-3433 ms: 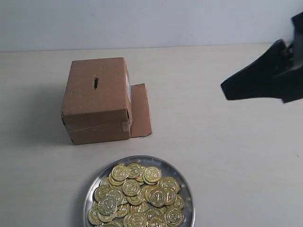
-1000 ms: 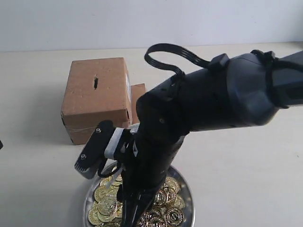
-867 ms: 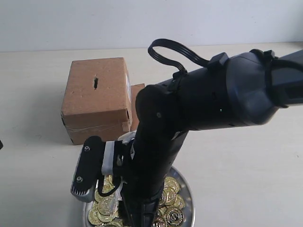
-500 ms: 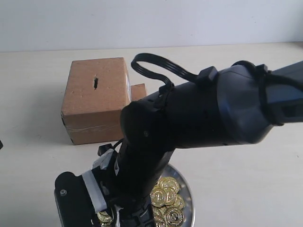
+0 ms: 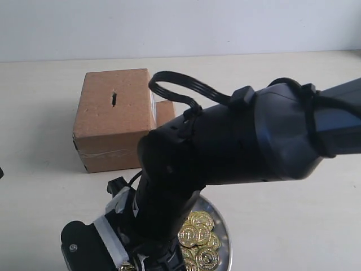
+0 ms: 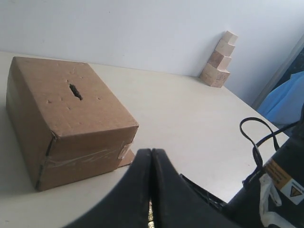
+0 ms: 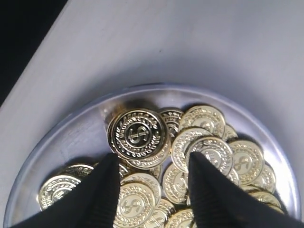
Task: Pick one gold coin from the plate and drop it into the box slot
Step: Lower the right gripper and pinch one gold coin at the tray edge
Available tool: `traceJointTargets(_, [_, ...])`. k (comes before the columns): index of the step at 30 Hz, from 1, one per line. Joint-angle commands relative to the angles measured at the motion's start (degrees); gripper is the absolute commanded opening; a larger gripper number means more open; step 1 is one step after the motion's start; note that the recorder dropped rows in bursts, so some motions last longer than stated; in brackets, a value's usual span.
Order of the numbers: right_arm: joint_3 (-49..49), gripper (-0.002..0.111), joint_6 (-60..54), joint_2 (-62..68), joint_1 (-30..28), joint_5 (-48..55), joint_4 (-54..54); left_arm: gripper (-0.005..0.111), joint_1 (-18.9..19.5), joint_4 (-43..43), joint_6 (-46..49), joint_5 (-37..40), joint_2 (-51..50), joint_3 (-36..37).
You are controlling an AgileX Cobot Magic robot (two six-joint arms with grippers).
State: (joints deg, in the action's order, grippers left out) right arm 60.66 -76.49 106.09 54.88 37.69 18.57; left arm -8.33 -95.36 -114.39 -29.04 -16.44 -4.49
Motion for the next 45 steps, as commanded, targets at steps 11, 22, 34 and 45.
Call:
traceJointTargets(11, [0.32,0.050,-0.35,3.14,2.10,-1.03,-1.19,0.000,-0.46,0.13,0.24,0.20,-0.16,-0.06])
traceJointTargets(22, [0.32,0.050,-0.23,4.00,2.10,-2.84,-1.19,0.000,-0.46,0.13,0.24,0.20,-0.16,-0.06])
traceJointTargets(34, [0.32,0.049,-0.23,4.00,2.10,-3.36,-1.08,0.000,-0.46,0.13,0.24,0.20,-0.16,-0.06])
traceJointTargets(45, [0.32,0.049,-0.23,4.00,2.10,-3.36,-0.46,0.000,-0.46,0.13,0.24,0.20,-0.16,-0.06])
